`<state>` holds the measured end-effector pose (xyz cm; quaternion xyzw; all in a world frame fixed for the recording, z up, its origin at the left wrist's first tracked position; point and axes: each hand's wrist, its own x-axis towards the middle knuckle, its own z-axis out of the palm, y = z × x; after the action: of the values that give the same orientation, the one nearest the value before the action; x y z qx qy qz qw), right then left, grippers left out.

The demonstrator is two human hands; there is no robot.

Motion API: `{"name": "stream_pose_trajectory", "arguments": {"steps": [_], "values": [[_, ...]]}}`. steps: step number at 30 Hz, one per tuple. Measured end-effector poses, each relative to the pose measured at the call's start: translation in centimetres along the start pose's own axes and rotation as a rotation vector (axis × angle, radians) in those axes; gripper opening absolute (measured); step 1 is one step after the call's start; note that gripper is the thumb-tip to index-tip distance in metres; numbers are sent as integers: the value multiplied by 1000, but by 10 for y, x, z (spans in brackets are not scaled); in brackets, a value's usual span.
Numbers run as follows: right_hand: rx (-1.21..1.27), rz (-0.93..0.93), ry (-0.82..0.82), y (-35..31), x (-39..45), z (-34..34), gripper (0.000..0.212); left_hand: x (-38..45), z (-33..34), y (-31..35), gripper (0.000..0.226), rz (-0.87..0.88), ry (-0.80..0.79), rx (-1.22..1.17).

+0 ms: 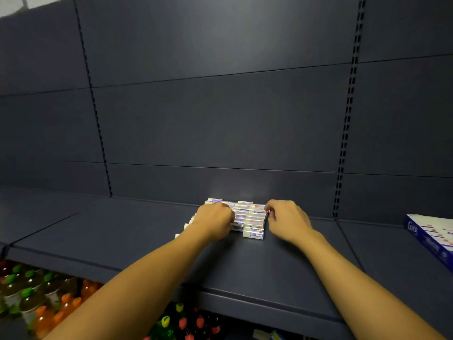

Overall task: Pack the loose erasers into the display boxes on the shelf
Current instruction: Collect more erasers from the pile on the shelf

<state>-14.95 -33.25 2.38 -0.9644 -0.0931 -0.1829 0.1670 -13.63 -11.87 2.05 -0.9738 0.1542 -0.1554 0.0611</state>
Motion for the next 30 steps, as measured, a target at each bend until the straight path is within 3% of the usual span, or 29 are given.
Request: {"name": "stream_pose_trajectory", "arguments": {"steps": [9,17,25,30], "values": [[222,-54,182,-13,8,33,41,21,31,-1,20,95,159,52],[274,16,280,-1,2,42,43,21,53,-13,19,212,296,-94],[158,-53,198,7,-7,46,31,20,50,-10,21,171,199,-214],[154,-113,158,9,-6,49,17,18,44,-17,18,90,256,-384]]}}
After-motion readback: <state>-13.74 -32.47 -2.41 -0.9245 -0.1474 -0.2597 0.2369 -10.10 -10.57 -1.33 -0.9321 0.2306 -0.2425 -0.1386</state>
